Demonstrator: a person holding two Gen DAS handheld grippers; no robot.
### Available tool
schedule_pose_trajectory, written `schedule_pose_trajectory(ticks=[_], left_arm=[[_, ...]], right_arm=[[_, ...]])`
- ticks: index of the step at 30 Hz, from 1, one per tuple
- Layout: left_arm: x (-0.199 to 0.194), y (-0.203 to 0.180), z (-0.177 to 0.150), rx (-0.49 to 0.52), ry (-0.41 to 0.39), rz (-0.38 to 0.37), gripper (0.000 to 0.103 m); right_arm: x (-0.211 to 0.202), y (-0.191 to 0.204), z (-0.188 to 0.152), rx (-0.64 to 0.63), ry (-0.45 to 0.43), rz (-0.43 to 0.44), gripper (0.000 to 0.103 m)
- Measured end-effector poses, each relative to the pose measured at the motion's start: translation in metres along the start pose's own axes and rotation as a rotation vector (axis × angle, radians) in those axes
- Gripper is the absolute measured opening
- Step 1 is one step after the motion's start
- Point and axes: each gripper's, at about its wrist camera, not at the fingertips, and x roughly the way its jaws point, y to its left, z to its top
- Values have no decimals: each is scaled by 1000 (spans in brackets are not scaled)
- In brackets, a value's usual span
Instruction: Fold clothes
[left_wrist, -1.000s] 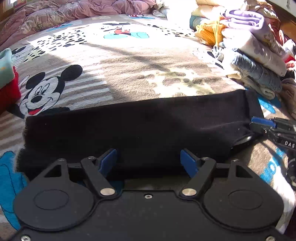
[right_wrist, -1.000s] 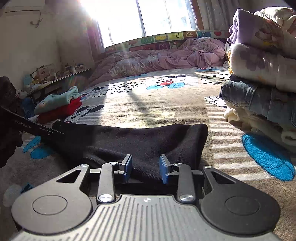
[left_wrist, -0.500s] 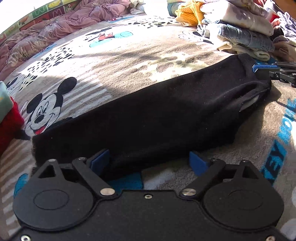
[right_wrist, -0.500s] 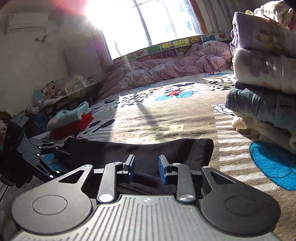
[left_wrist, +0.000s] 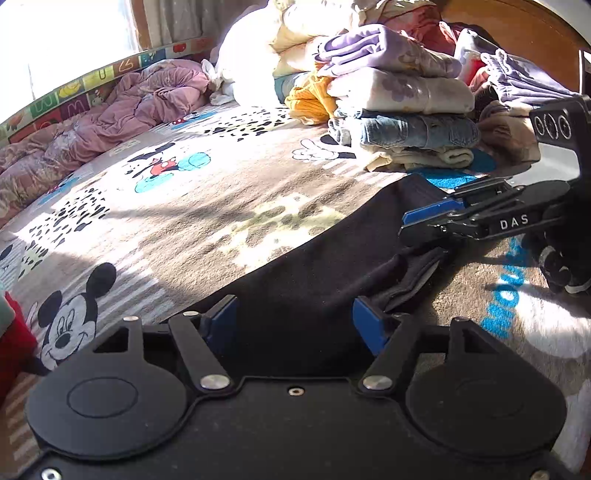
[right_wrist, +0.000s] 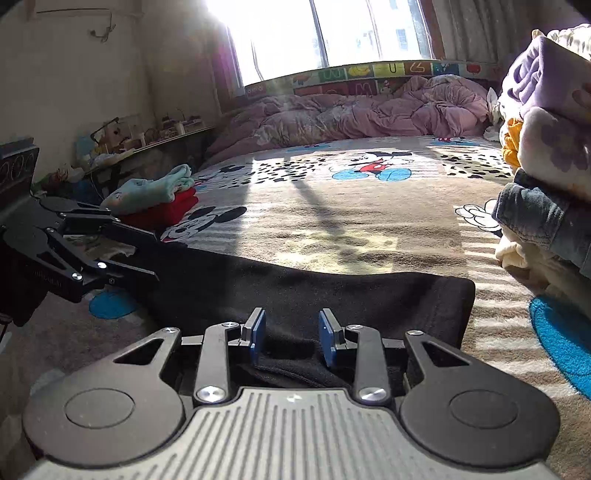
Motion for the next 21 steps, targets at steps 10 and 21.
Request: schedule_pose_trajectory(ticks=[10, 21], left_arm=[[53, -68, 9, 273, 41, -45, 29], [53, -69, 7, 352, 113, -136, 1]], right_arm=[[25, -56, 2, 385, -22, 174, 38], [33, -72, -2, 439, -25, 170, 41]])
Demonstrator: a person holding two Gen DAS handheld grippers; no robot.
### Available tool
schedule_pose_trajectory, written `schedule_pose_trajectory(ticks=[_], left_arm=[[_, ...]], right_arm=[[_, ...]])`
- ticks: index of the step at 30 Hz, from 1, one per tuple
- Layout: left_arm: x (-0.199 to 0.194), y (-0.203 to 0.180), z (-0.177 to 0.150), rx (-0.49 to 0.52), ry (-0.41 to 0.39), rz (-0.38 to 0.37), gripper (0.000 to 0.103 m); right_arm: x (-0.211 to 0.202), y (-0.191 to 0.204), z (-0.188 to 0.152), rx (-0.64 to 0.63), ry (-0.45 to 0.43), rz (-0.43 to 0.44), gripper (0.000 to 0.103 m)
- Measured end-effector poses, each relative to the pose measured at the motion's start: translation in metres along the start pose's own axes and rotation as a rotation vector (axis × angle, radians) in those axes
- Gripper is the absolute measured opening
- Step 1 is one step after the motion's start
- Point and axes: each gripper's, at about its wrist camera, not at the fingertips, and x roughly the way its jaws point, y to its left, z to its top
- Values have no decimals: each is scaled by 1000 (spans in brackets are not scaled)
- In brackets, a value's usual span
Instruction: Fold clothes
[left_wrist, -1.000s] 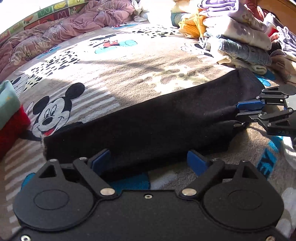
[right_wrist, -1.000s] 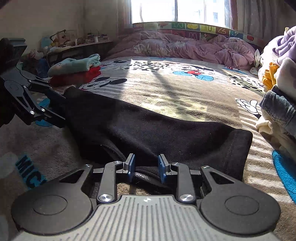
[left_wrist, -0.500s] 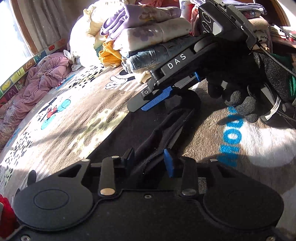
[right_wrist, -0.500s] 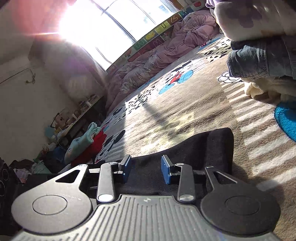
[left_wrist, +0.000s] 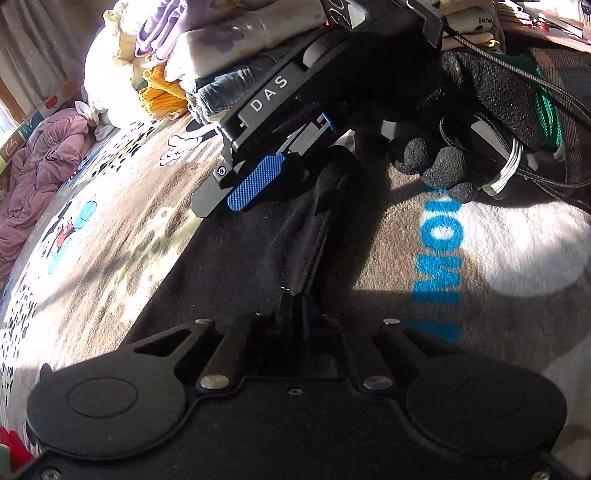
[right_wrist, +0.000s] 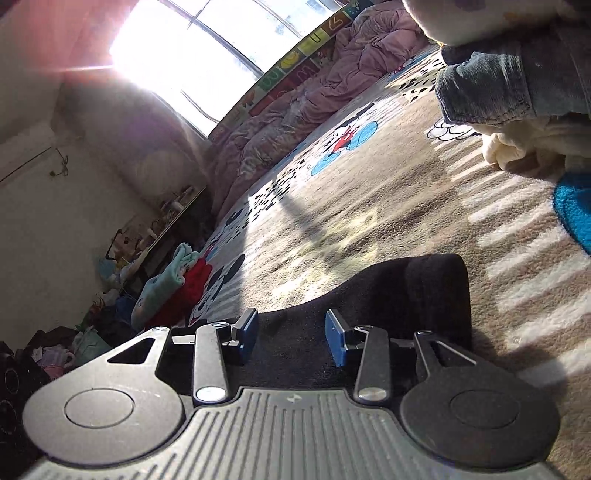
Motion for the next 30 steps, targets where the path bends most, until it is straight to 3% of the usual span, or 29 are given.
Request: schedule_pose_trajectory(ticks=[4, 11, 14, 15, 16, 17, 18, 22, 24, 27, 30], left_arm=[[-12, 7, 2, -34, -30, 3, 7], [-26, 47, -20, -277, -41, -19, 10], [-35, 69, -40, -363, -9, 59, 11], [-36, 78, -50, -403, 8, 93, 21], [-38, 87, -62, -445, 31, 126, 40], [-40, 95, -74, -480, 56, 160, 47], [-42, 103, -86, -507, 83, 194, 47], [-76, 133, -127, -627, 96, 276, 47], [-96, 148, -148, -735, 82, 312, 47], [-117, 162, -176, -939, 64, 360, 47], [-139, 169, -201, -1181, 17, 376, 48]], right_arm=[[-2, 3, 0, -20, -14, -13, 41], [-15, 28, -5, -219, -69, -47, 43], [-11, 41, -13, -348, -22, -116, 42], [-6, 43, -16, -391, 15, -162, 41], [-1, 43, -20, -422, 43, -207, 35], [5, 40, -21, -431, 57, -250, 31], [9, 39, -21, -429, 61, -278, 27], [-9, 41, -16, -388, -44, -228, 31], [-14, 37, -13, -363, -67, -235, 46], [-10, 28, -10, -317, -62, -264, 47], [-18, 37, -8, -336, -112, -241, 47]])
